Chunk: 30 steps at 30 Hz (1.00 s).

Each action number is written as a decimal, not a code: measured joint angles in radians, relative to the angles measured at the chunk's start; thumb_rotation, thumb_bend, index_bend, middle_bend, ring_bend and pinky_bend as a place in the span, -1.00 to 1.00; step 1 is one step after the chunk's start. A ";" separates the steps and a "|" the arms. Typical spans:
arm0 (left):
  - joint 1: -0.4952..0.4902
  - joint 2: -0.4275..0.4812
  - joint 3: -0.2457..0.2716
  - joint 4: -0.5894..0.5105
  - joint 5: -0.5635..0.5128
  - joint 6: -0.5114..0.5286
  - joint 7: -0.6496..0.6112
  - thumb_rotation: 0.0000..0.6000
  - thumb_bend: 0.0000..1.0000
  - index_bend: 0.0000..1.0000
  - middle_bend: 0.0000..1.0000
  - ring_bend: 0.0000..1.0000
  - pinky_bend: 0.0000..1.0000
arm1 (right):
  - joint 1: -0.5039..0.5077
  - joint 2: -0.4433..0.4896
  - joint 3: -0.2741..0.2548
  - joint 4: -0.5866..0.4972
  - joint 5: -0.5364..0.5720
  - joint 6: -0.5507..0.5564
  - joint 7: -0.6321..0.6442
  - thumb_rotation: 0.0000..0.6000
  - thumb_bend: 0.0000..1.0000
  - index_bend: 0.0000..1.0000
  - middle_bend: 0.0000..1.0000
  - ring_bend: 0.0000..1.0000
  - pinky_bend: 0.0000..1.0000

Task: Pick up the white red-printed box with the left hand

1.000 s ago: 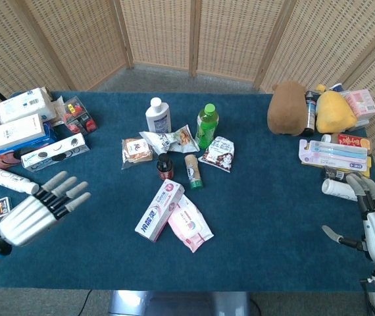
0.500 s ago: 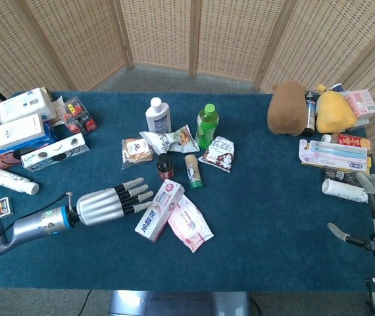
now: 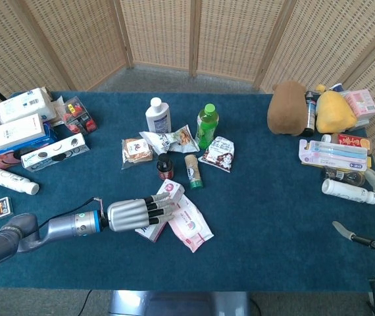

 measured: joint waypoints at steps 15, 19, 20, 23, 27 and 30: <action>-0.063 -0.128 0.063 0.074 -0.016 -0.004 0.007 1.00 -1.00 0.77 0.50 0.60 0.46 | -0.002 0.004 0.008 0.008 0.008 0.002 0.029 1.00 -1.00 -1.00 -1.00 -1.00 -1.00; -0.068 -0.120 0.067 0.061 -0.021 0.025 0.012 1.00 -1.00 0.78 0.51 0.61 0.48 | -0.003 0.005 0.008 0.007 0.005 0.004 0.031 1.00 -1.00 -1.00 -1.00 -1.00 -1.00; -0.068 -0.114 0.067 0.054 -0.024 0.033 0.015 1.00 -1.00 0.78 0.51 0.62 0.48 | -0.003 0.005 0.008 0.007 0.004 0.003 0.030 1.00 -1.00 -1.00 -1.00 -1.00 -1.00; -0.069 -0.080 0.061 0.015 -0.031 0.062 0.028 1.00 -1.00 0.78 0.51 0.62 0.48 | -0.003 0.005 0.007 0.005 0.002 0.003 0.025 1.00 -1.00 -1.00 -1.00 -1.00 -1.00; -0.071 -0.006 0.047 -0.065 -0.041 0.098 0.055 1.00 -1.00 0.77 0.51 0.62 0.48 | -0.003 0.004 0.006 0.002 0.001 0.002 0.018 1.00 -1.00 -1.00 -1.00 -1.00 -1.00; -0.072 0.076 0.036 -0.141 -0.047 0.117 0.081 1.00 -1.00 0.78 0.51 0.61 0.48 | -0.003 0.004 0.004 -0.002 -0.002 0.002 0.011 1.00 -1.00 -1.00 -1.00 -1.00 -1.00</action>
